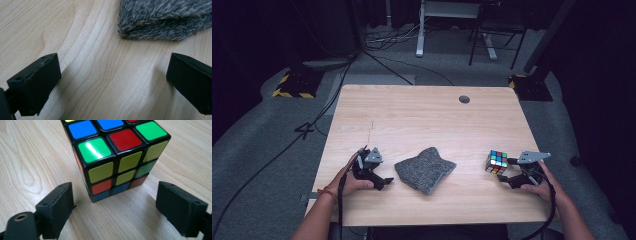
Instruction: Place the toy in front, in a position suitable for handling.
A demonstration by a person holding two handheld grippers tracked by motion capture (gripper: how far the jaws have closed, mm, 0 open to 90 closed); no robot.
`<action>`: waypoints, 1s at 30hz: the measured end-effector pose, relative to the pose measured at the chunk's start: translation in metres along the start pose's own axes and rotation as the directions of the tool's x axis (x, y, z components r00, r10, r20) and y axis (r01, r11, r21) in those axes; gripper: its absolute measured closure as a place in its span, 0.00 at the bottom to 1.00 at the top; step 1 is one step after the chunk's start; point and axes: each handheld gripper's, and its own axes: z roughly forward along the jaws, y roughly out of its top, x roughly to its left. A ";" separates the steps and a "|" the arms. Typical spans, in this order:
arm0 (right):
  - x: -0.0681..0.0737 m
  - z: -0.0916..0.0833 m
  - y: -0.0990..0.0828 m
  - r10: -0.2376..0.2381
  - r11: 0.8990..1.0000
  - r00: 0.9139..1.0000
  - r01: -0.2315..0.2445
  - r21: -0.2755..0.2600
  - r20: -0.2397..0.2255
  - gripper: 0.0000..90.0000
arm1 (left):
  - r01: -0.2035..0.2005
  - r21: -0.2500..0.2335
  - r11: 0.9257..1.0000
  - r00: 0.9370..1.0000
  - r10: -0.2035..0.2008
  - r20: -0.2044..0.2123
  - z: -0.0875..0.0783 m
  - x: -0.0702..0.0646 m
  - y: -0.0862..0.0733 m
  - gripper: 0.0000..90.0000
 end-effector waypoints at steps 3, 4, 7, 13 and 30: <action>0.001 -0.001 0.004 -0.012 1.000 0.999 0.011 0.024 0.031 0.19 | 0.000 0.000 1.000 1.000 0.000 0.000 0.000 0.000 0.000 0.00; 0.002 -0.002 0.006 -0.015 1.000 0.999 0.014 0.020 0.044 0.21 | 0.000 0.000 1.000 1.000 0.000 0.000 0.000 0.000 0.000 0.00; 0.003 -0.003 0.010 -0.039 0.999 0.999 0.039 0.008 0.033 0.19 | 0.001 -0.001 1.000 1.000 -0.001 0.000 0.000 0.000 0.000 0.00; 0.000 -0.005 0.018 -0.027 0.999 1.000 0.027 -0.048 0.008 0.19 | 0.002 -0.001 1.000 1.000 -0.002 0.000 0.000 0.000 0.000 0.00; 0.025 0.003 0.037 -0.172 0.985 0.979 0.167 -0.047 -0.107 0.36 | 0.004 0.002 1.000 1.000 -0.004 -0.005 0.000 0.000 0.000 0.00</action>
